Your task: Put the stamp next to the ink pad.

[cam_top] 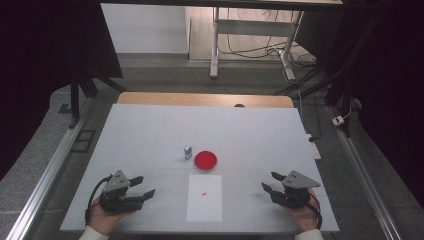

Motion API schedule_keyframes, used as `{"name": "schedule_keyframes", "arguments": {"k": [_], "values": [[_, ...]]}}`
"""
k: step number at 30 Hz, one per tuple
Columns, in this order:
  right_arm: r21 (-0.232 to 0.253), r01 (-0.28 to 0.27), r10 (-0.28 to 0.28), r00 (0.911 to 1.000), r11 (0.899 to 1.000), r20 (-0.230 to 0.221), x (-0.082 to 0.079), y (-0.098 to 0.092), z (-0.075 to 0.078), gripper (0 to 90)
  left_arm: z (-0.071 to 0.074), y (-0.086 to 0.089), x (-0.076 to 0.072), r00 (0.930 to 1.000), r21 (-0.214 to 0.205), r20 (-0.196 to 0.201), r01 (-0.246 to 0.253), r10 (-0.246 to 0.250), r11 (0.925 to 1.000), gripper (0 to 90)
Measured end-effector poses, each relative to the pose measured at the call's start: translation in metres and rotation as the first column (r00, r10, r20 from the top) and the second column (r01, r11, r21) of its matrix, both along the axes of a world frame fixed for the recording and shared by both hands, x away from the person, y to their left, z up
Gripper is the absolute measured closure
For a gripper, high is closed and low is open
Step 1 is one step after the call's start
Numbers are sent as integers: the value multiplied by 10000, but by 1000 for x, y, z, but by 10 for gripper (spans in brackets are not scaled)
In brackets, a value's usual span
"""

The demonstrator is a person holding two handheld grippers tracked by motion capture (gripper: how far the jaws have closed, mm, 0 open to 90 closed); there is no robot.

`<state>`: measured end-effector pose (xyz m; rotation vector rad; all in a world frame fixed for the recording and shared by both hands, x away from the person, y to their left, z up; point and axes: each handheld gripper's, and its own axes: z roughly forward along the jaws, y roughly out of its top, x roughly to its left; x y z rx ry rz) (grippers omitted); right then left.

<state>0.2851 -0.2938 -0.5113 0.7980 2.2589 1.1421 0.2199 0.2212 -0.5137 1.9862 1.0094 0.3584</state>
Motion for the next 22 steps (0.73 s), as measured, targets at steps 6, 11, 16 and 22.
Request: {"name": "schedule_keyframes", "arguments": {"k": [6,11,16,22], "values": [[27,-14,14,10000,10000,85,0,-1,1,449,-1,0,-1,10000,100,54,46,-47,9999,346],[68,-24,23,10000,10000,89,0,-2,1,449,-1,0,0,10000,98,65,59,-60,9999,346],[71,-40,39,9999,10000,113,0,-2,2,449,-1,1,0,10000,84,68,43,-43,10000,347],[141,-28,26,9999,9999,170,0,-2,1,449,-1,1,-1,10000,98,92,5,-5,10000,346]]}}
